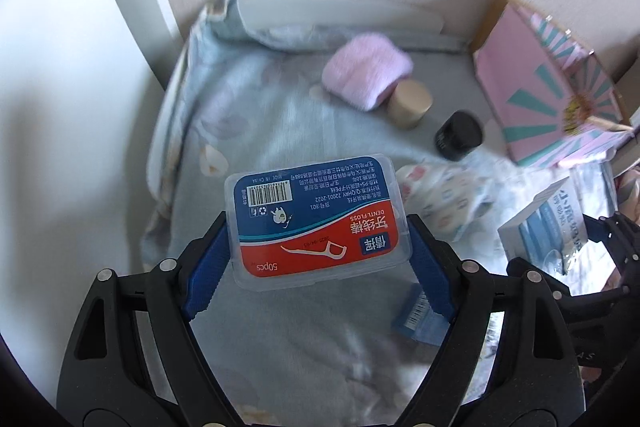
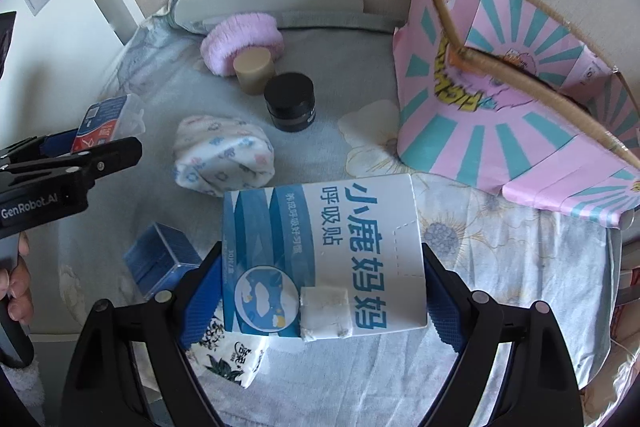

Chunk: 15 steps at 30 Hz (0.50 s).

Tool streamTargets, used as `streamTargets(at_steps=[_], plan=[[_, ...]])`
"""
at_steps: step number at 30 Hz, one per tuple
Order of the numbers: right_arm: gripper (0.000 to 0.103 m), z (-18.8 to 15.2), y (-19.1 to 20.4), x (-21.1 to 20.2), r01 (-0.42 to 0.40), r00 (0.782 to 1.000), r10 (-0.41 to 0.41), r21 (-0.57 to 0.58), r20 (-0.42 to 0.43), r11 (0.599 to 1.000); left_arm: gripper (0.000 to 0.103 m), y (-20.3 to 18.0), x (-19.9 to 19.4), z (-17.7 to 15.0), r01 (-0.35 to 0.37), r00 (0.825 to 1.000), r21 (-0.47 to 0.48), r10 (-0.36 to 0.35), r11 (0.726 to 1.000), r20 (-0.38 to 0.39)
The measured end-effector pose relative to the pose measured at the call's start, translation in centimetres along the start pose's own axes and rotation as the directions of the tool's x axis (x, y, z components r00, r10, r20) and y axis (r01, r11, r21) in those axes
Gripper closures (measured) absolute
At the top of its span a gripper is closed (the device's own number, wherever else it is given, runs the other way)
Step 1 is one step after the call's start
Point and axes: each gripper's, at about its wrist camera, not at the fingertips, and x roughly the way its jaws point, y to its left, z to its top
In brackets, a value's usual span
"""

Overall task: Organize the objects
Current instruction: 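Carry both held boxes up and over the cardboard box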

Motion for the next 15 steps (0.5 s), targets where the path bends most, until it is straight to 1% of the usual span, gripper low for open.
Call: streamTargets(at_steps=[2,3,5,6,9,12,15], plan=[[0.017,0.0,0.0,-1.2,-0.004,1.0,0.004,0.007,0.016,1.0,0.022,0.1,-1.2,0.5,0.01,1.0,0.008,-0.011,1.0,0.026],[0.017,0.1,-0.1,-1.7,-0.006,1.0,0.006,0.009,0.025,1.0,0.022,-0.8,-1.6,0.9,0.015,0.999,0.014,-0.015,1.0,0.044],[0.017,0.1,0.3,-2.8,-0.011,0.999,0.011,0.013,0.046,1.0,0.022,-1.0,-2.1,1.7,0.019,0.997,0.019,-0.021,1.0,0.068],[0.017,-0.5,-1.2,-3.0,-0.019,0.998,0.018,0.014,0.057,1.0,0.022,-1.5,-2.7,2.1,0.022,0.997,0.02,-0.023,1.0,0.08],[0.017,0.1,0.4,-3.3,-0.03,0.996,0.028,0.019,0.079,0.999,0.022,-2.2,-3.9,2.6,0.028,0.995,0.009,-0.029,1.0,0.098],[0.017,0.9,0.4,-5.3,-0.045,0.994,0.044,0.008,0.1,0.999,0.022,-2.8,-5.8,2.7,0.033,0.993,-0.009,-0.032,0.999,0.115],[0.017,1.8,-0.5,-8.1,-0.053,0.989,0.054,-0.011,0.14,0.999,0.022,-3.9,-7.2,3.0,0.034,0.991,-0.019,-0.031,0.999,0.127]])
